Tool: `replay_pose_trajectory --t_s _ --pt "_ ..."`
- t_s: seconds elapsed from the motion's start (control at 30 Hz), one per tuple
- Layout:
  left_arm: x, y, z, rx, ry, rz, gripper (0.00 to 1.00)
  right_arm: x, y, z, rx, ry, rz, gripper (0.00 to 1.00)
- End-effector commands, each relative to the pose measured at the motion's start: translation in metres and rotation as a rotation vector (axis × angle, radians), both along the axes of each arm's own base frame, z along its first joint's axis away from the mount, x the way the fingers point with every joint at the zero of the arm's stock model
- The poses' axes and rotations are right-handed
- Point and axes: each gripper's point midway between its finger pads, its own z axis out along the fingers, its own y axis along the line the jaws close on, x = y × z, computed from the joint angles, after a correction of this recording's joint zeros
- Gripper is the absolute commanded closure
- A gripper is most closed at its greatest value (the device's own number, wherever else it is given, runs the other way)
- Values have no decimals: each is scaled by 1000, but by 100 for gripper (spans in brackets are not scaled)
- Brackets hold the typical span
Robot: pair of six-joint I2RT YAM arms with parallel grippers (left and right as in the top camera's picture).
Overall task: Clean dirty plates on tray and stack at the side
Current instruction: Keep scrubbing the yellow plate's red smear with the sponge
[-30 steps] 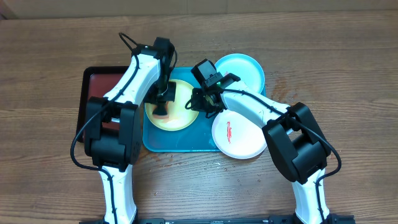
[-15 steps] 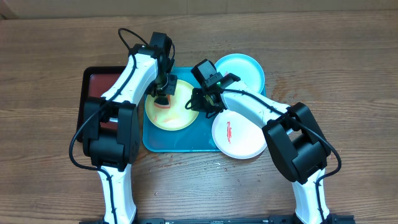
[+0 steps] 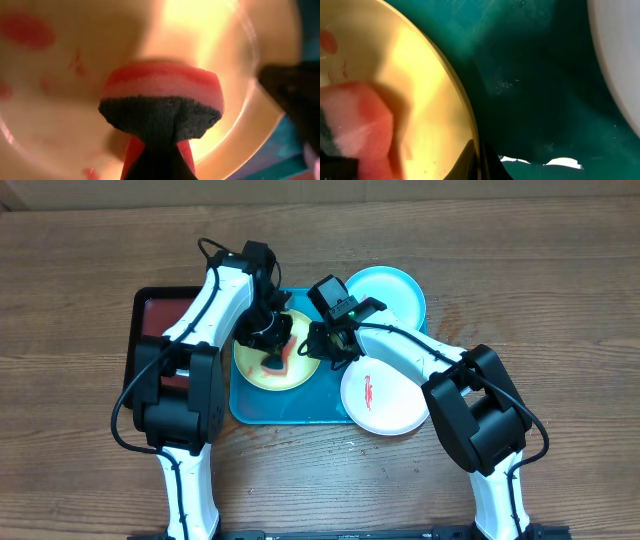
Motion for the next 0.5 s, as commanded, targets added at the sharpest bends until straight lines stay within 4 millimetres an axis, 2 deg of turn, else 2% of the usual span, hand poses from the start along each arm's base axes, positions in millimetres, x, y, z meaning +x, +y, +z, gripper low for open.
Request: replay_pose_trajectory --t_s 0.0,0.07,0.13,0.23,0.3,0.37,0.47 --pt "13 -7 6 -52 -58 -3 96 -3 -8 -14 -40 25 -4 96" --pt "27 8 3 45 -108 61 96 -3 -8 -14 -40 26 -4 96" --pt "40 32 1 184 -165 155 96 -3 -8 -14 -40 26 -4 96" --pt "58 60 5 343 -255 282 96 -3 -8 -14 -40 25 -4 96" --pt "70 68 9 384 -316 336 96 -3 -8 -14 -40 25 -4 96" --pt "80 68 11 377 -357 362 96 -3 -8 -14 -40 25 -4 96" --pt "78 63 10 352 -343 367 96 -3 -8 -14 -40 25 -4 96"
